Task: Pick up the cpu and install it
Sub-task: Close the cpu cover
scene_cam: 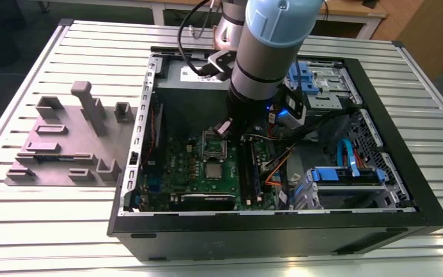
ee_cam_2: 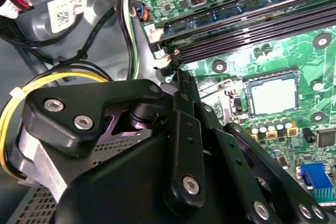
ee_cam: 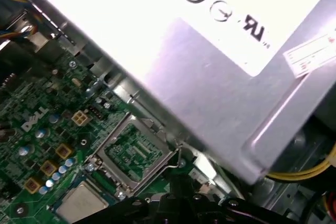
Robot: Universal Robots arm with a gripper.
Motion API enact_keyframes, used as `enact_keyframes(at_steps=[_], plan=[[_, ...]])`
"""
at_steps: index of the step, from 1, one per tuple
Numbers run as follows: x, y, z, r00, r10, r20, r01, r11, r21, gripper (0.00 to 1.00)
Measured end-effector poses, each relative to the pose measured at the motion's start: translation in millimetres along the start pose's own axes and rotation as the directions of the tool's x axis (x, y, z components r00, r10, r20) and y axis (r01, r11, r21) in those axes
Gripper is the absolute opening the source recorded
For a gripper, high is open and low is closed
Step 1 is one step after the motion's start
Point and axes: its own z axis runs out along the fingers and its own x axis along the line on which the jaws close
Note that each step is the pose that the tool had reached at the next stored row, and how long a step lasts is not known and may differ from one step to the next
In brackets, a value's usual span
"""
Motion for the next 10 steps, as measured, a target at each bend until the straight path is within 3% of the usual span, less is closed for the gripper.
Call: enact_keyframes(at_steps=[3, 6, 7, 10], plan=[[-0.4, 0.5, 0.0, 1.0, 0.0, 0.0063, 0.0, 1.0, -0.0076, 0.11], [-0.7, 0.3, 0.1, 0.9994, -0.001, 0.0333, 0.003, 0.9992, -0.0388, 0.11], [-0.9, 0.1, 0.1, 0.9993, -0.001, 0.0376, 0.003, 0.999, -0.0438, 0.11], [-1.3, 0.4, 0.5, 0.9992, -0.001, 0.0387, 0.003, 0.999, -0.0449, 0.11]])
